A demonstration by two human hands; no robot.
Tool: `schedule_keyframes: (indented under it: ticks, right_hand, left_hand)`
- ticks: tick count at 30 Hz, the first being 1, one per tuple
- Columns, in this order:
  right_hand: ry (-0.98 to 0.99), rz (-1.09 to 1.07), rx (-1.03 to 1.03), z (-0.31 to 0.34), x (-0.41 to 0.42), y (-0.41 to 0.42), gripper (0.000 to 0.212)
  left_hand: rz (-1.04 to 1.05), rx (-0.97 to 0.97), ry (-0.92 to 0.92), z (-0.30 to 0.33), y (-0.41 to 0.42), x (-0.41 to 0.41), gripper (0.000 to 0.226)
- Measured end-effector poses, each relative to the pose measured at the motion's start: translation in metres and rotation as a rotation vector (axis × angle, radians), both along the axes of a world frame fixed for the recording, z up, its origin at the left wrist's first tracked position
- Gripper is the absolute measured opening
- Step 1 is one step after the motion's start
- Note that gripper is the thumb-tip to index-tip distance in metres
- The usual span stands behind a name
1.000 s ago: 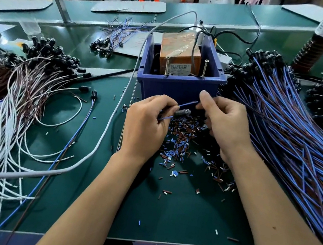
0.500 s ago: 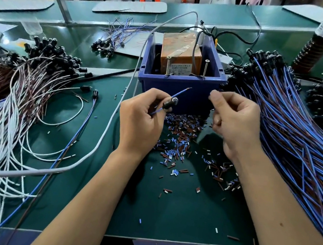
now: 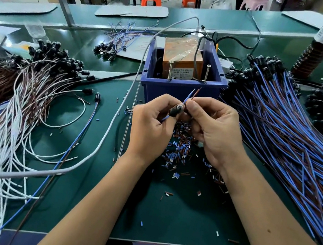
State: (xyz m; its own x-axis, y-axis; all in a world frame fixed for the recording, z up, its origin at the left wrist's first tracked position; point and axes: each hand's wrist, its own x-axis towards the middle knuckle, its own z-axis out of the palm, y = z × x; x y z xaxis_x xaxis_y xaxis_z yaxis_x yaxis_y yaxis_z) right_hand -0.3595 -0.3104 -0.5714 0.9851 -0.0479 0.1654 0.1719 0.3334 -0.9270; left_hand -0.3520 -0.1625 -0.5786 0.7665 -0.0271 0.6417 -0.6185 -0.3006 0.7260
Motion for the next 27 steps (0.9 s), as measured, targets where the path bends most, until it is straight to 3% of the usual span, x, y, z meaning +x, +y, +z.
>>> schedule_keyframes:
  ticks: [3, 7, 12, 16, 27]
  right_hand:
    - [-0.032, -0.058, 0.011, 0.001, 0.002, -0.003, 0.004]
    - [-0.149, -0.174, -0.056, 0.0, 0.005, -0.007, 0.005]
    - [-0.271, -0.569, -0.379, -0.004, 0.009, -0.01, 0.016]
    - [-0.399, -0.765, -0.617, 0.0, 0.008, -0.006, 0.022]
    - [-0.475, -0.817, -0.766, 0.007, 0.01, -0.002, 0.024]
  left_hand:
    - [0.119, -0.073, -0.028, -0.001, 0.0, 0.001, 0.011]
    - [0.272, -0.17, -0.088, -0.001, 0.003, 0.006, 0.007]
    - [0.309, -0.186, -0.092, -0.003, 0.001, 0.008, 0.018]
    - [0.327, -0.193, -0.083, -0.004, -0.001, 0.011, 0.018]
    - [0.331, -0.213, -0.082, -0.005, -0.005, 0.021, 0.022]
